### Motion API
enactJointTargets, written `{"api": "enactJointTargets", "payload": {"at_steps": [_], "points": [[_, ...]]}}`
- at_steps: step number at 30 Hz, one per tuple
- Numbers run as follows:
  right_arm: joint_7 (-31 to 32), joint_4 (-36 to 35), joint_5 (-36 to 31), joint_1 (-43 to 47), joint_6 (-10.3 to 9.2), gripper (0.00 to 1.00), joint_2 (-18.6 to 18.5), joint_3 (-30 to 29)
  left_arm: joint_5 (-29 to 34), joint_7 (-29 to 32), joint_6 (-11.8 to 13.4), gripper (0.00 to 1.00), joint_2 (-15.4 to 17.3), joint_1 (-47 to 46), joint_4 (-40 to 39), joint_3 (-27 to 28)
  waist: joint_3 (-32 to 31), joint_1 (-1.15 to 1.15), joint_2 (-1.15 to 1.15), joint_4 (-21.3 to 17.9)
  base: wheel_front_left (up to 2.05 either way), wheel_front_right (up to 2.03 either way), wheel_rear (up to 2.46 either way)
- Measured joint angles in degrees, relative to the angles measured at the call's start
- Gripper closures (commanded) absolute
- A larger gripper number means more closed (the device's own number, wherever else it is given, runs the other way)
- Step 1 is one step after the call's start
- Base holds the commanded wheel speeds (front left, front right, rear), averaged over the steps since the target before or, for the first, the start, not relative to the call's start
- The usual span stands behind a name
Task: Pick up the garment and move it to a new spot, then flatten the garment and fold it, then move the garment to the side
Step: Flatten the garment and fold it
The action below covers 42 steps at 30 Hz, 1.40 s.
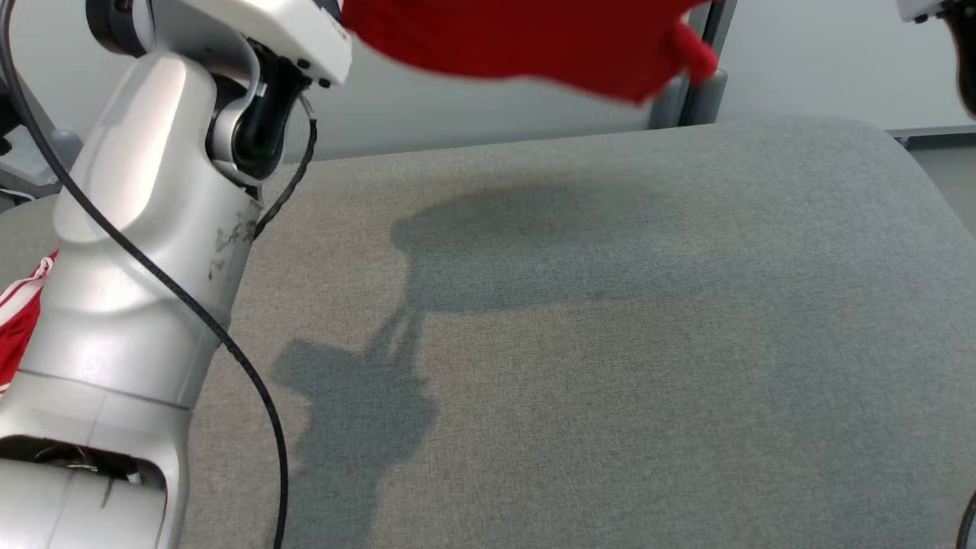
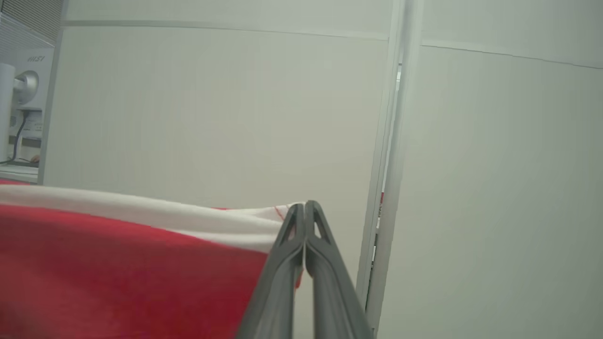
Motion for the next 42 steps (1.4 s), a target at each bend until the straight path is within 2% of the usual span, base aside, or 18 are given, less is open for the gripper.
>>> {"api": "enactJointTargets", "payload": {"at_steps": [3,6,11,15,19,25,30,36,37,39,40,42], "points": [[0.0,6.2,-0.9,0.1,-0.01,1.00,1.4,4.4,1.6,-4.7,-2.5,1.00,-1.1,-1.4,6.4,-1.2,1.2,0.00,0.00,0.1,0.00,0.00,0.00],[0.0,10.8,-0.4,3.9,-0.01,1.00,2.7,8.7,1.8,-7.4,-5.0,1.00,-2.8,3.4,11.9,-4.8,2.8,0.00,0.00,0.2,0.00,0.00,0.00],[0.0,12.7,3.8,12.2,-0.01,1.00,4.3,11.1,2.1,-10.8,-5.5,1.00,-5.0,13.7,17.4,-9.6,6.6,0.00,0.00,0.0,0.00,0.00,0.00],[0.0,12.6,5.5,16.6,-0.01,1.00,6.1,12.7,5.0,-10.8,-5.5,1.00,-4.3,18.2,13.4,-5.2,10.3,0.00,0.00,-1.1,0.00,0.00,0.00],[0.0,10.1,7.2,21.3,-0.01,1.00,5.5,12.7,8.7,-10.9,-5.5,1.00,-4.3,24.7,9.6,-1.9,12.0,0.00,0.00,-2.9,0.00,0.00,0.00],[0.0,5.2,8.2,30.7,-0.01,1.00,0.3,11.6,13.5,-10.8,-5.5,1.00,-4.5,35.1,5.1,-4.0,9.4,0.00,0.00,-2.6,0.00,0.00,0.00],[0.0,2.2,8.2,36.1,-0.01,1.00,0.0,11.4,13.4,-10.8,-5.5,1.00,-4.2,39.9,5.3,-6.6,6.4,0.00,0.00,-2.2,0.00,0.00,0.00],[0.0,0.2,8.0,39.7,-0.01,1.00,0.0,11.2,12.1,-10.8,-5.5,1.00,-4.1,40.9,8.9,-9.8,4.0,0.00,0.00,-2.3,0.00,0.00,0.00],[0.0,0.0,7.8,40.1,-0.01,1.00,0.0,10.8,12.1,-10.8,-5.5,0.93,-4.1,40.9,9.5,-10.5,3.8,0.00,0.00,-2.3,0.00,0.00,0.00],[0.0,-0.5,7.6,40.5,-0.01,1.00,0.0,10.4,12.1,-10.8,-5.5,0.67,-4.1,40.8,11.5,-11.9,3.4,0.00,0.00,-2.5,0.00,0.00,0.00],[0.0,-0.6,7.5,40.8,-0.01,1.00,0.0,10.3,12.1,-10.9,-5.5,0.58,-4.2,40.8,12.5,-12.6,3.2,0.00,0.00,-2.6,0.00,0.00,0.00],[0.0,-0.6,7.5,41.2,-0.01,1.00,0.2,10.2,11.2,-11.0,-5.5,0.54,-4.3,40.6,14.6,-14.1,2.8,0.00,0.00,-2.7,0.00,0.00,0.00]]}}
